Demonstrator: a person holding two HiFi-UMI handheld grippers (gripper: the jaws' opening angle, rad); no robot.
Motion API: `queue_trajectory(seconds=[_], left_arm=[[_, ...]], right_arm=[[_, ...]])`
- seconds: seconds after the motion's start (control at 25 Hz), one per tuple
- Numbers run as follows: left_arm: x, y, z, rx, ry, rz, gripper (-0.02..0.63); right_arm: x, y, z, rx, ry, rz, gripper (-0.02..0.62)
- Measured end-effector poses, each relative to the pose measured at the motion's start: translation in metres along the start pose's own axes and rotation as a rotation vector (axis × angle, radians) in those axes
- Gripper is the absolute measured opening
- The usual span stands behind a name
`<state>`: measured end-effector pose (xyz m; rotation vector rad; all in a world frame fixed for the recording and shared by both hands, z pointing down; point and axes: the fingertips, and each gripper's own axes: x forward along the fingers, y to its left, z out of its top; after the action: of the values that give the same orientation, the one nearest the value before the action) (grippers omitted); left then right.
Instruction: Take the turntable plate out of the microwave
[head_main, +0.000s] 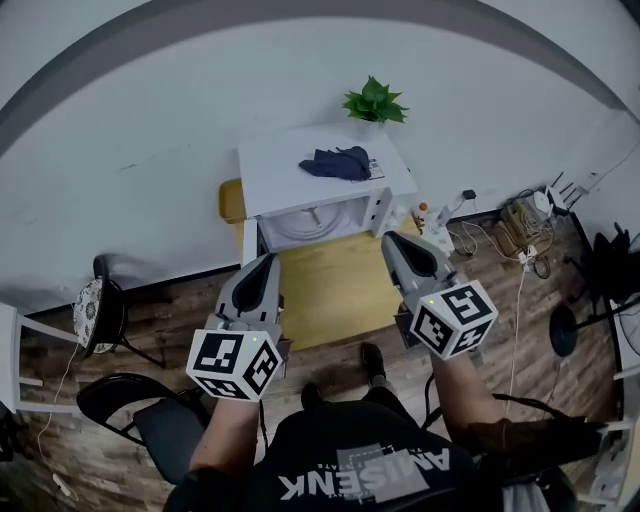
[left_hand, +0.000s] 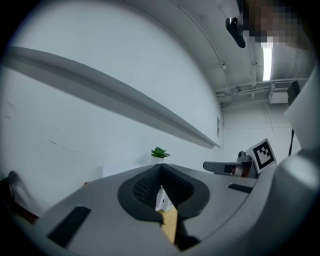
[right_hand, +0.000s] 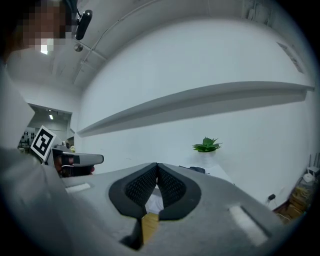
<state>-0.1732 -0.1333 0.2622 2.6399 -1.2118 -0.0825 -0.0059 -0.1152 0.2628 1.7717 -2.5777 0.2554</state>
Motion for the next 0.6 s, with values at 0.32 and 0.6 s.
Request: queue_trajectory(seconds=[0.32, 0.6], left_arm=[[0.045, -0.005, 0.002, 0.007, -0.006, 0.148, 0.002], [0.083, -0.015, 0.003, 0.009, -0.031, 0.274, 0.002]], right_arm=[[0.045, -0.052, 0.010, -0.006, 0.014, 0.155, 0.006], [0.073, -0.093, 0.024, -0.027, 0.005, 0.305, 0.006]])
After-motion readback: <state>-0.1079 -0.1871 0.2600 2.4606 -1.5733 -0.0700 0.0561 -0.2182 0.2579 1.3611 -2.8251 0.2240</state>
